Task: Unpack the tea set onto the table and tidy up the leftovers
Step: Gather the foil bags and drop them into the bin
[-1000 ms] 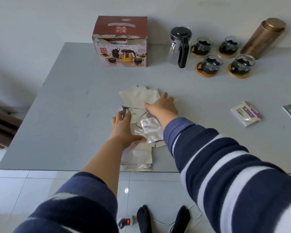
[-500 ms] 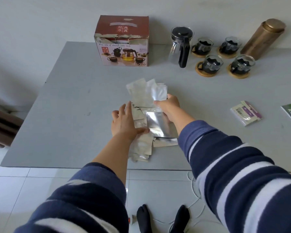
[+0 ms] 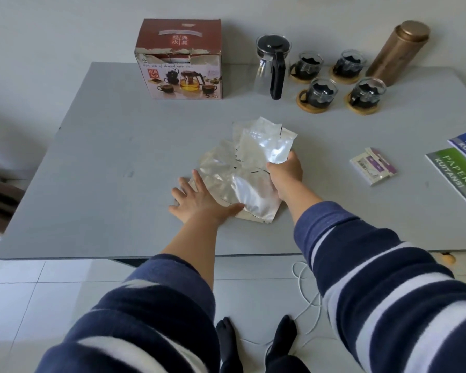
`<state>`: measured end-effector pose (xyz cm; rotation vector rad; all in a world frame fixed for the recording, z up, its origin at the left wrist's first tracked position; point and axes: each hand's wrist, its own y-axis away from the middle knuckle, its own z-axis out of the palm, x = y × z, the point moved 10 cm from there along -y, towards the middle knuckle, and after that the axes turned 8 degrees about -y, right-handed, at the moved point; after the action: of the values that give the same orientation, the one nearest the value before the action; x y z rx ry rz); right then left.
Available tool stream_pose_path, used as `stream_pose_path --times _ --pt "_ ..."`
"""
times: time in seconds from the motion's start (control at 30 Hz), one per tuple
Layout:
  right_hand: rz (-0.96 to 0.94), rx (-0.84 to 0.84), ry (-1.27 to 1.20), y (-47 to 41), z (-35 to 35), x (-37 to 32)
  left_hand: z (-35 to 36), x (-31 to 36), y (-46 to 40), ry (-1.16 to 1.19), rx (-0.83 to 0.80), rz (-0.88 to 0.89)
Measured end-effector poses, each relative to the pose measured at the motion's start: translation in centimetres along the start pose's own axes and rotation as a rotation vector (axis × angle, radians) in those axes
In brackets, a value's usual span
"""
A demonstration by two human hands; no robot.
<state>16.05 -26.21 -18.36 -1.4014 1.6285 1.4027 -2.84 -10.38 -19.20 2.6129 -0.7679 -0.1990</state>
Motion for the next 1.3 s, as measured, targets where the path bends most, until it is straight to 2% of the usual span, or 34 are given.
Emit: stream_pose_path --times 0.3,0.43,0.53,0.67,0.87,1.03,1.23,1.3 --pt "0.242 -0.259 0.098 0.6 1.3 2.1 -1.4 1.5 -3.1 0.513 -0.070 -0.011" --pt "0.224 -0.310 0.132 0.3 2.0 2.0 -1.5 1.1 -4.3 0.639 -0.133 -0.036" --pt "0.158 -0.340 0.158 -0.1 3.5 0.9 -1.5 1.5 -4.6 0.644 -0.151 -0.030" --pt "0.032 -0.341 0.385 -0.8 4.6 -0.8 -1.3 1.8 -5.3 0.658 -0.157 -0.037" --pt "0.101 -0.313 0.271 -2.9 6.2 -2.0 -2.2 2.7 -7.1 0.639 -0.152 0.046" --pt "0.010 -0.355 0.456 -3.5 7.9 -2.9 -2.2 3.4 -7.7 0.604 -0.185 0.070" --pt "-0.025 -0.285 0.468 -2.9 5.6 -3.1 -2.5 3.3 -6.9 0.525 -0.137 0.089" --pt "-0.018 -0.248 0.350 -2.8 4.4 -2.4 -3.1 3.7 -6.0 0.489 -0.099 0.135"
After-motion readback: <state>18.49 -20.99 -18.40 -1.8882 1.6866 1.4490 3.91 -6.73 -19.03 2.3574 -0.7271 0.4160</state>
